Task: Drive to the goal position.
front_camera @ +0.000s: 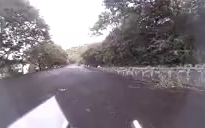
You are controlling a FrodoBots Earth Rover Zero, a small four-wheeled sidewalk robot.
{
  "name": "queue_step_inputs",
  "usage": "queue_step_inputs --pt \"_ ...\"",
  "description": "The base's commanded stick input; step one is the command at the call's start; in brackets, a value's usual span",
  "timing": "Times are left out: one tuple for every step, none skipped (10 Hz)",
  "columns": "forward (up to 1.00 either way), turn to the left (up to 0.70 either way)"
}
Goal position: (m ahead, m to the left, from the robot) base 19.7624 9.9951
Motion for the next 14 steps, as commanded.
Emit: queue_step_inputs --pt "1.00 0.00" --pt "1.00 0.00" --pt "1.00 0.00" --pt "1.00 0.00" --pt "1.00 0.00" --pt "1.00 0.00" --pt "1.00 0.01" --pt "1.00 0.22" --pt "1.00 0.29" --pt "1.00 0.35" --pt "1.00 0.40" --pt "1.00 0.40" --pt "1.00 0.00" --pt "1.00 0.00"
